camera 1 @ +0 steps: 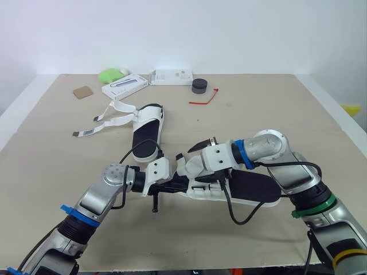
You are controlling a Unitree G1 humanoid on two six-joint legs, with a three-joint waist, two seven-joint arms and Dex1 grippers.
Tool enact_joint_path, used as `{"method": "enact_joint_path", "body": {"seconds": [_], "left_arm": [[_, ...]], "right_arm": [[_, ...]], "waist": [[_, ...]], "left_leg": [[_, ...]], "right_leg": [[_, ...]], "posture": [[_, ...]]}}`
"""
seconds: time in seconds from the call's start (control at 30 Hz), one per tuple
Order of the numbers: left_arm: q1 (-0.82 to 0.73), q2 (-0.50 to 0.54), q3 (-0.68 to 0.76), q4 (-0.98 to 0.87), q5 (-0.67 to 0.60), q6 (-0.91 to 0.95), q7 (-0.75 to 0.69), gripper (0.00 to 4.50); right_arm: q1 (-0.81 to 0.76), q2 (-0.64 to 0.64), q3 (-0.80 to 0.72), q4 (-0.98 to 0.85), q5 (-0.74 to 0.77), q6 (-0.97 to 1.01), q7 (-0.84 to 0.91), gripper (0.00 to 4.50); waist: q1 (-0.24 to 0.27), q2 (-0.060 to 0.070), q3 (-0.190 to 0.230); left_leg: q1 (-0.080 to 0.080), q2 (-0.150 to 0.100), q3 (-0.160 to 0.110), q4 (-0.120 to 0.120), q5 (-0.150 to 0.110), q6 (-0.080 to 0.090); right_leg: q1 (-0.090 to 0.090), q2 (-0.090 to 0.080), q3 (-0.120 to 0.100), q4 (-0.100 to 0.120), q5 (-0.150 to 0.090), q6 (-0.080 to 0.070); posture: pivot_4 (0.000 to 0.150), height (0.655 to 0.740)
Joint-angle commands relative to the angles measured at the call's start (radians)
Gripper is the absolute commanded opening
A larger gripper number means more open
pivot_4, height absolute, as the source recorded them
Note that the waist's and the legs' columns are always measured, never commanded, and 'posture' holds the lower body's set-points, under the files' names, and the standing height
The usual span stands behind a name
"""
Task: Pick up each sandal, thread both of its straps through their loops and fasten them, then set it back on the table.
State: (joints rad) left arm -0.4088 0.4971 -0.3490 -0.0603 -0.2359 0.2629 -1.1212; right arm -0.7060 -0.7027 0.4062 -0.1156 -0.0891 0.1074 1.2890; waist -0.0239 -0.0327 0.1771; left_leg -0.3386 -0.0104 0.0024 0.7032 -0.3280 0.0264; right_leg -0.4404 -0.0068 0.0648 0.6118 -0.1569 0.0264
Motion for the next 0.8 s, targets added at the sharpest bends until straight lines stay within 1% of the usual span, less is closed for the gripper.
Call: {"method": "enact_joint_path", "body": {"seconds": [0.03, 0.5, 0.6, 0.67, 0.73, 0.8], "left_arm": [[0.027, 0.013, -0.026, 0.031, 0.034, 0.022, 0.000, 0.00], [0.031, 0.011, -0.028, 0.029, 0.035, 0.022, 0.004, 0.00], [0.031, 0.011, -0.028, 0.031, 0.035, 0.021, 0.004, 0.00], [0.030, 0.011, -0.028, 0.031, 0.036, 0.021, 0.004, 0.00], [0.030, 0.011, -0.028, 0.034, 0.036, 0.020, 0.003, 0.00], [0.030, 0.011, -0.028, 0.034, 0.037, 0.020, 0.003, 0.00]], "right_arm": [[-0.010, -0.029, 0.002, -0.020, -0.020, -0.015, 0.022, 2.65], [-0.026, -0.017, 0.000, 0.007, -0.052, -0.019, -0.008, 2.65], [-0.029, -0.006, -0.008, 0.006, -0.034, -0.005, -0.015, 1.85], [-0.029, 0.005, -0.017, 0.002, -0.013, 0.014, -0.020, 0.90], [-0.028, 0.017, -0.028, -0.003, 0.007, 0.042, -0.024, 0.12], [-0.026, 0.025, -0.037, -0.008, 0.025, 0.060, -0.026, 0.05]], "waist": [[0.000, 0.000, 0.000], [0.000, 0.000, 0.000], [0.000, 0.000, 0.000], [0.000, 0.000, 0.000], [0.000, 0.000, 0.000], [0.000, 0.000, 0.000]], "left_leg": [[0.000, 0.000, 0.000, 0.000, 0.000, 0.000], [0.000, 0.000, 0.000, 0.000, 0.000, 0.000], [0.000, 0.000, 0.000, 0.000, 0.000, 0.000], [0.000, 0.000, 0.000, 0.000, 0.000, 0.000], [0.000, 0.000, 0.000, 0.000, 0.000, 0.000], [0.000, 0.000, 0.000, 0.000, 0.000, 0.000]], "right_leg": [[0.000, 0.000, 0.000, 0.000, 0.000, 0.000], [0.000, 0.000, 0.000, 0.000, 0.000, 0.000], [0.000, 0.000, 0.000, 0.000, 0.000, 0.000], [0.000, 0.000, 0.000, 0.000, 0.000, 0.000], [0.000, 0.000, 0.000, 0.000, 0.000, 0.000], [0.000, 0.000, 0.000, 0.000, 0.000, 0.000]], "posture": [[0.150, 0.7400], [0.150, 0.7400], [0.150, 0.7400], [0.150, 0.7400], [0.150, 0.7400], [0.150, 0.7400]]}}
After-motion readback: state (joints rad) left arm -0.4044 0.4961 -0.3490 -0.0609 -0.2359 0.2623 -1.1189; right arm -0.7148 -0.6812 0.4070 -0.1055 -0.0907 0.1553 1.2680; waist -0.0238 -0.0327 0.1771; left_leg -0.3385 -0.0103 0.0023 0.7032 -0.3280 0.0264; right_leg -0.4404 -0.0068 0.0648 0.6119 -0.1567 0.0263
